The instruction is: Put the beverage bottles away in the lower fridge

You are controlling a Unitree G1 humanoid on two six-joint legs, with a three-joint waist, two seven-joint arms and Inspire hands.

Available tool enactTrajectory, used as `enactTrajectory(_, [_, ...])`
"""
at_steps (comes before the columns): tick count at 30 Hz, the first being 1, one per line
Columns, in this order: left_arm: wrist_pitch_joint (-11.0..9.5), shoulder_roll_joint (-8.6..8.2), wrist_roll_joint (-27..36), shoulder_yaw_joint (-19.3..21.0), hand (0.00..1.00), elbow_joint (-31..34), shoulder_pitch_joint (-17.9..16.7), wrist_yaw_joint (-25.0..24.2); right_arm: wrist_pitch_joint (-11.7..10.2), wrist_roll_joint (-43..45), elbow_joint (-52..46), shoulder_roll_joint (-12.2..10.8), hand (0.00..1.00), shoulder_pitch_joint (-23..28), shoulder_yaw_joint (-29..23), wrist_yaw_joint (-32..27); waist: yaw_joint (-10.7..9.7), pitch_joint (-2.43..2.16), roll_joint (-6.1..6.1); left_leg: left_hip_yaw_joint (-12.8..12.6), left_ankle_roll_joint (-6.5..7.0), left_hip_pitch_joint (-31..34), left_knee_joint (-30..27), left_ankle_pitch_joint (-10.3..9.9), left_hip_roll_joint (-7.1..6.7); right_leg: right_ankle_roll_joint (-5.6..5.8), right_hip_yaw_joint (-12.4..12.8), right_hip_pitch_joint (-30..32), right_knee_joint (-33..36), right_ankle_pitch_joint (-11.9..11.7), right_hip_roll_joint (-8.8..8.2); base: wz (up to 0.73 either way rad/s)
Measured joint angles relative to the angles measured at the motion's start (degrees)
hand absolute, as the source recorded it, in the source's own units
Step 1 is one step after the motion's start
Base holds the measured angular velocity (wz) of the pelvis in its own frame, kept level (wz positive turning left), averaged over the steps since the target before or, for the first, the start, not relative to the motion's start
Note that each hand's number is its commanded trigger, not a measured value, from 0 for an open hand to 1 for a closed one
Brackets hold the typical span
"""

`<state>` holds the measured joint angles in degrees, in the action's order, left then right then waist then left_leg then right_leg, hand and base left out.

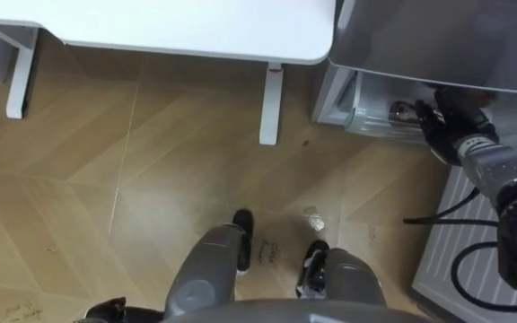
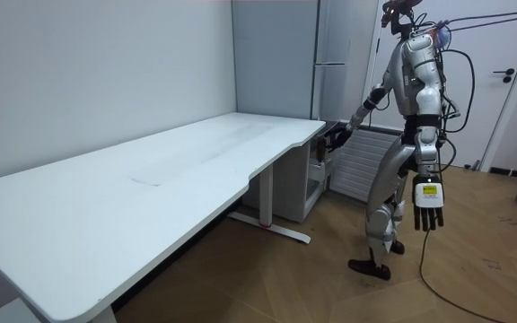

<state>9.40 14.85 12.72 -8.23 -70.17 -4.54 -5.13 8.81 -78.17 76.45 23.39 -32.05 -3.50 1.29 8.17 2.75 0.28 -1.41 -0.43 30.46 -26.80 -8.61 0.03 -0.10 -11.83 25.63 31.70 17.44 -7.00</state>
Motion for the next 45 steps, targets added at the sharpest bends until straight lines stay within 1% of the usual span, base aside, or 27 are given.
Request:
enactTrajectory(17, [-0.01, 0.01, 0.04, 0.03, 0.0, -0.01, 0.35, 0.0, 0.16, 0.1, 0.0, 0.31, 0.0, -0.07, 0.07, 1.38, -0.16, 0.0, -0.12, -0.07, -0.03, -0.01, -0.2, 0.02, 0.08, -0.09, -0.01, 0.07, 0.09, 0.06, -0.02, 0.0])
enactTrajectory(20, [-0.53, 0.02, 0.05, 0.12, 0.0, 0.11, 0.96, 0.0, 0.15, 0.27, -0.01, 0.31, 0.0, -0.07, 0.41, 1.57, -0.17, -0.05, -0.31, -0.16, -0.03, -0.01, -0.51, 0.02, 0.12, -0.13, 0.04, 0.02, 0.21, 0.01, -0.03, 0.0])
enactTrajectory(22, [-1.21, 0.07, 0.05, 0.14, 0.0, 0.23, 1.17, -0.01, 0.15, 0.49, -0.01, 0.31, 0.0, -0.06, 1.08, 2.63, -0.41, -0.07, -0.45, -0.17, -0.03, -0.12, -0.68, 0.01, 0.17, -0.15, 0.03, -0.16, 0.24, -0.03, 0.01, 0.0])
enactTrajectory(26, [-1.2, 0.24, 0.05, 0.16, 0.0, 0.35, 1.2, -0.03, 0.2, 1.61, 0.0, 0.46, 0.0, -0.06, 1.85, 3.55, -0.96, -0.11, -0.54, -0.17, -0.02, -0.66, -0.88, 0.01, 0.19, -0.12, -0.01, -0.9, 0.23, -0.05, 0.03, 0.0])
enactTrajectory(27, [-1.13, 0.4, 0.05, 0.26, 0.0, 0.4, 1.2, -0.03, 0.54, 2.17, 0.0, 0.49, 0.0, 0.0, 2.2, 3.97, -1.53, -0.15, -0.7, -0.23, -0.02, -0.98, -0.81, 0.01, 0.21, -0.11, -0.01, -1.21, 0.2, -0.05, 0.02, 0.0])
enactTrajectory(28, [-1.09, 0.6, 0.05, 0.54, 0.0, 0.65, 1.2, -0.03, 1.0, 2.23, -0.01, 0.49, 0.0, 0.55, 2.2, 4.81, -1.78, -0.23, -0.87, -0.29, -0.02, -1.47, -0.68, 0.01, 0.26, -0.1, 0.01, -1.66, 0.0, -0.06, 0.05, 0.0])
enactTrajectory(30, [-1.2, 1.08, 0.05, 0.68, 0.0, 1.29, 0.95, -0.02, 1.17, 2.18, -0.02, 0.49, 0.0, 1.76, 2.18, 6.34, -2.02, -0.43, -1.18, -0.38, -0.02, -2.26, -0.44, 0.01, 0.29, -0.08, -0.06, -2.5, -0.34, -0.06, 0.07, 0.0])
enactTrajectory(32, [-1.49, 1.5, 0.5, 0.65, 0.0, 1.45, 0.79, 0.09, 1.21, 2.22, -0.03, 0.49, 0.0, 2.41, 2.3, 7.16, -2.79, -0.59, -1.28, -0.37, -0.02, -3.62, 0.22, 0.01, 0.37, 0.01, -0.44, -4.06, -1.43, -0.32, 0.18, 0.0])
enactTrajectory(33, [-1.72, 1.71, 1.46, 0.63, 0.0, 1.41, 0.84, 0.5, 1.26, 2.16, -0.06, 0.48, 0.0, 2.94, 2.36, 7.19, -3.11, -0.75, -1.34, -0.39, 0.04, -4.56, 0.8, 0.05, 0.42, 0.12, -0.59, -5.0, -2.32, -0.57, 0.34, 0.0])
enactTrajectory(34, [-1.97, 1.88, 1.82, 0.6, 0.0, 1.35, 0.81, 1.07, 1.22, 1.97, -0.51, 0.48, 0.0, 4.1, 2.38, 7.51, -3.13, -1.1, -1.6, -0.69, 0.15, -5.7, 1.65, 0.13, 0.52, 0.22, -0.59, -6.13, -3.45, -0.92, 0.52, 0.0])
enactTrajectory(35, [-2.0, 1.92, 1.99, 0.56, 0.0, 1.28, 0.81, 1.26, 1.24, 1.97, -0.6, 0.46, 0.0, 4.54, 2.44, 7.58, -3.13, -1.2, -1.69, -0.77, 0.15, -6.25, 1.94, 0.13, 0.58, 0.29, -0.57, -6.79, -4.0, -1.09, 0.63, -0.08])
enactTrajectory(36, [-2.01, 1.97, 2.13, 0.57, 0.0, 1.2, 0.77, 1.33, 1.24, 1.82, -0.65, 0.44, 0.0, 5.56, 2.4, 7.75, -3.24, -1.59, -1.93, -0.96, 0.16, -7.41, 2.65, 0.13, 0.69, 0.47, -0.24, -7.94, -5.25, -1.5, 0.95, -0.14])
enactTrajectory(37, [-2.03, 2.0, 2.13, 0.72, 0.0, 1.16, 0.59, 1.3, 1.24, 1.85, -0.88, 0.45, 0.0, 6.5, 2.32, 8.24, -3.11, -1.8, -2.18, -1.36, 0.18, -8.8, 3.44, 0.12, 0.87, 0.54, 0.17, -9.3, -6.62, -2.15, 1.3, -0.17])
enactTrajectory(40, [-1.91, 1.98, 2.12, 1.01, 0.0, 1.39, 0.37, 1.23, 1.2, 1.96, -1.75, 0.45, 0.0, 8.2, 2.3, 9.34, -3.29, -2.0, -2.11, -1.69, 0.15, -11.43, 4.47, -0.09, 1.39, 0.69, 0.5, -12.89, -10.28, -3.52, 2.36, -0.13])
enactTrajectory(41, [-1.95, 1.98, 2.14, 1.28, 0.0, 1.52, 0.37, 1.23, 1.19, 1.96, -2.43, 0.45, 0.0, 8.83, 2.28, 9.53, -3.31, -2.04, -2.1, -1.69, 0.12, -11.71, 4.52, -0.22, 1.45, 0.68, 0.51, -13.35, -10.69, -3.63, 2.47, -0.06])
enactTrajectory(45, [-2.12, 1.98, 2.0, 1.56, 0.0, 1.62, 0.07, 2.16, 1.09, 4.64, -6.48, 0.38, 0.0, 14.08, 2.2, 11.53, -4.05, -2.25, -2.21, -2.27, 0.04, -16.03, 6.85, -0.36, 1.51, 0.78, 0.66, -17.59, -13.56, -4.1, 2.72, -0.05])
